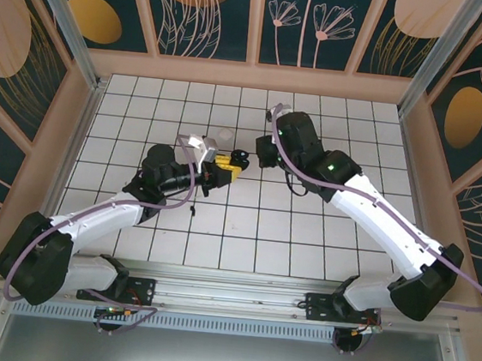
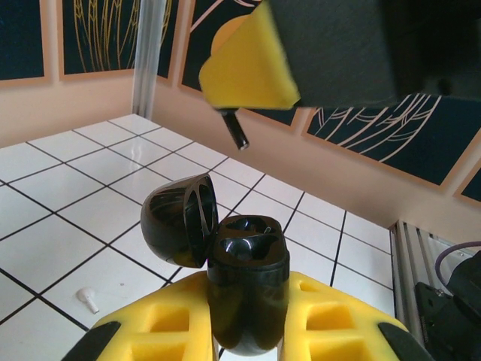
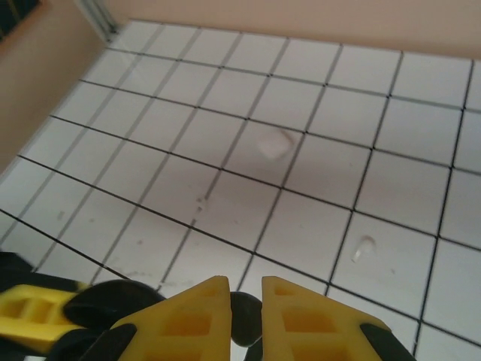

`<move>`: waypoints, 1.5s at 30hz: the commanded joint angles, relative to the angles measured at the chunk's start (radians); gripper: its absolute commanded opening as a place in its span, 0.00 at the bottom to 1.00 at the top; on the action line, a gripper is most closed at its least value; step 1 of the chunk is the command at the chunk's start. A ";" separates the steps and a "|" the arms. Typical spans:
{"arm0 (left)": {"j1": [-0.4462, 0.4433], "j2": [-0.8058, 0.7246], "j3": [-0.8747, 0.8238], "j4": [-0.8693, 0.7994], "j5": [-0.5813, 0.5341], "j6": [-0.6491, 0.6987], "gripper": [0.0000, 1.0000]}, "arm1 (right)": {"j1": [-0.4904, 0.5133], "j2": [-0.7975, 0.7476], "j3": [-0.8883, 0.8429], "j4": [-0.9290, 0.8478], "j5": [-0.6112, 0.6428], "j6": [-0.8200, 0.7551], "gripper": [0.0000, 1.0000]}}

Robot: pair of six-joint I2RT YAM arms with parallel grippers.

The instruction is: Insert the wireless bluetooth earbuds into the charging case

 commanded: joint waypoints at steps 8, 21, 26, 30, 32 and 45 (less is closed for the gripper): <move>-0.006 0.016 0.026 0.096 0.041 -0.039 0.00 | 0.045 -0.076 -0.047 0.173 -0.084 -0.043 0.13; -0.006 -0.009 -0.007 0.185 0.097 -0.066 0.00 | 0.046 -0.131 -0.154 0.265 -0.212 -0.055 0.13; -0.006 -0.024 -0.027 0.223 0.116 -0.066 0.00 | 0.047 -0.168 -0.197 0.310 -0.256 -0.067 0.13; -0.006 -0.029 -0.029 0.233 0.124 -0.066 0.00 | 0.046 -0.182 -0.215 0.320 -0.263 -0.079 0.13; -0.006 -0.030 -0.031 0.237 0.126 -0.068 0.00 | 0.046 -0.184 -0.215 0.318 -0.269 -0.080 0.12; -0.006 -0.039 -0.049 0.276 0.149 -0.084 0.00 | 0.045 -0.200 -0.262 0.346 -0.259 -0.108 0.12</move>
